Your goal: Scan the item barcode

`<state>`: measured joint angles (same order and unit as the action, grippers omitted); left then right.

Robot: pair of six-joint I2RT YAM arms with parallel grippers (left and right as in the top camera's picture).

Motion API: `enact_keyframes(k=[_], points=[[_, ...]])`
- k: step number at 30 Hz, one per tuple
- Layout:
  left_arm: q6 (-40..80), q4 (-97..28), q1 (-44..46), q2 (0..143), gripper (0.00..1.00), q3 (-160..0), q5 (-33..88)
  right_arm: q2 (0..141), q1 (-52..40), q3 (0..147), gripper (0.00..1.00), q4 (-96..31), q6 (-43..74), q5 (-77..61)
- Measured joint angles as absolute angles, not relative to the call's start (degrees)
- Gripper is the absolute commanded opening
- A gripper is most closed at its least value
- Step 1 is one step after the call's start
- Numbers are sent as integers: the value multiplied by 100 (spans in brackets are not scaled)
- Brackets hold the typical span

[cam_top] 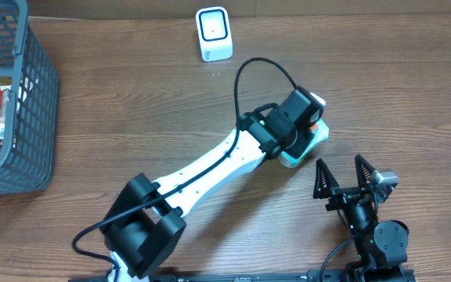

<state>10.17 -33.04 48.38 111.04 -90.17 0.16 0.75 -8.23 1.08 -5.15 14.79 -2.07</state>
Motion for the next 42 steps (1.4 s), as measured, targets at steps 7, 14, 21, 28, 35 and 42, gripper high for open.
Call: enact_keyframes(k=[7, 14, 21, 28, 35, 42], points=[[1133, -4215, 4106, 10715, 20, -9126, 12, 75, -823, 108, 100, -515, 1479, -207], [1706, -5422, 3511, 10715, 16, -9126, -91, 75, -821, 108, 100, -513, 1479, -207], [2523, -5172, 3500, 10742, 21, -8495, -283, 75, -823, 108, 100, -515, 1479, -207], [3420, -3946, 3500, 10812, 40, -7107, -458, 75, -823, 108, 100, -519, 1476, -209], [3238, -3994, 3461, 10816, 61, -6908, -458, 73, -823, 108, 100, -515, 1481, -207], [2965, -4895, 2967, 10742, 69, -8005, -296, 73, -823, 108, 100, -517, 1479, -209]])
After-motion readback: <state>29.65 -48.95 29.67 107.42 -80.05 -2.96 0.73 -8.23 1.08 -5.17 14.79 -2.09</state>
